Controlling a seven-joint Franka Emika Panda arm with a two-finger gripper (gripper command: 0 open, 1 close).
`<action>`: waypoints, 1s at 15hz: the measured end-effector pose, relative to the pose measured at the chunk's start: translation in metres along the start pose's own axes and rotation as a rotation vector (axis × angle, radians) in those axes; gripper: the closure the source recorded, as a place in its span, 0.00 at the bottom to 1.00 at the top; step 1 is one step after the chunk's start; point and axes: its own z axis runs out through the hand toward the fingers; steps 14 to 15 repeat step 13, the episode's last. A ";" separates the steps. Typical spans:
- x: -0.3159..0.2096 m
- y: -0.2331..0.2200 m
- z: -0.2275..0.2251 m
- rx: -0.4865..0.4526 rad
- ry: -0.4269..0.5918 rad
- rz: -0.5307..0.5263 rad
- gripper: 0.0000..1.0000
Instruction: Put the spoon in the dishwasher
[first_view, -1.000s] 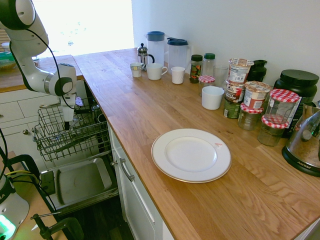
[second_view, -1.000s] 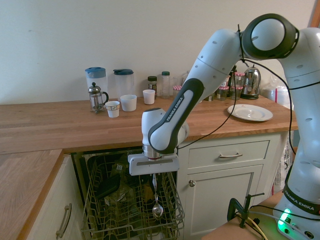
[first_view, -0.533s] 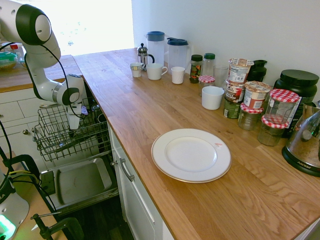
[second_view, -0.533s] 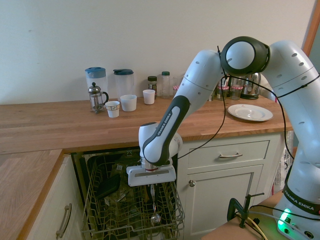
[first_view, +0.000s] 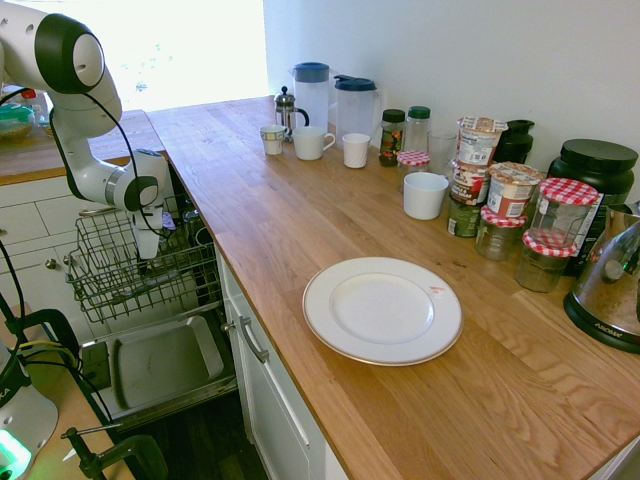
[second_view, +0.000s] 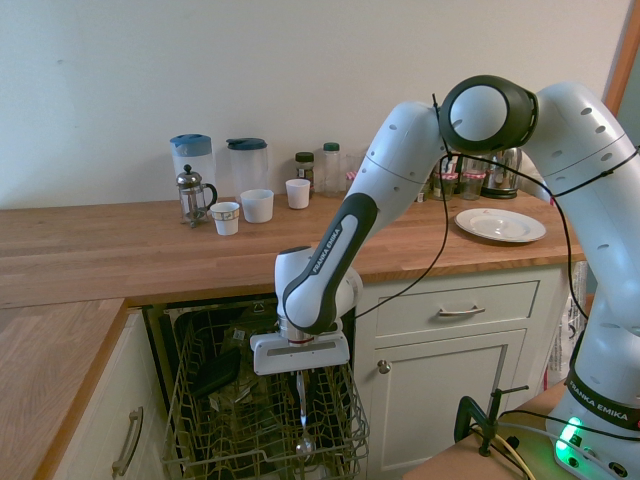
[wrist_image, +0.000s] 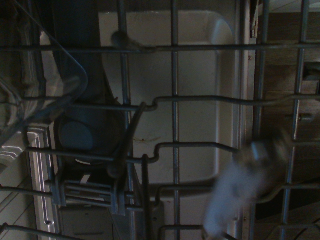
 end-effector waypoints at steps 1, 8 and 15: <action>-0.002 0.001 0.000 0.001 0.001 -0.003 0.00; -0.042 0.046 -0.074 0.066 0.045 -0.006 0.00; -0.089 0.100 -0.169 0.098 0.098 0.016 0.00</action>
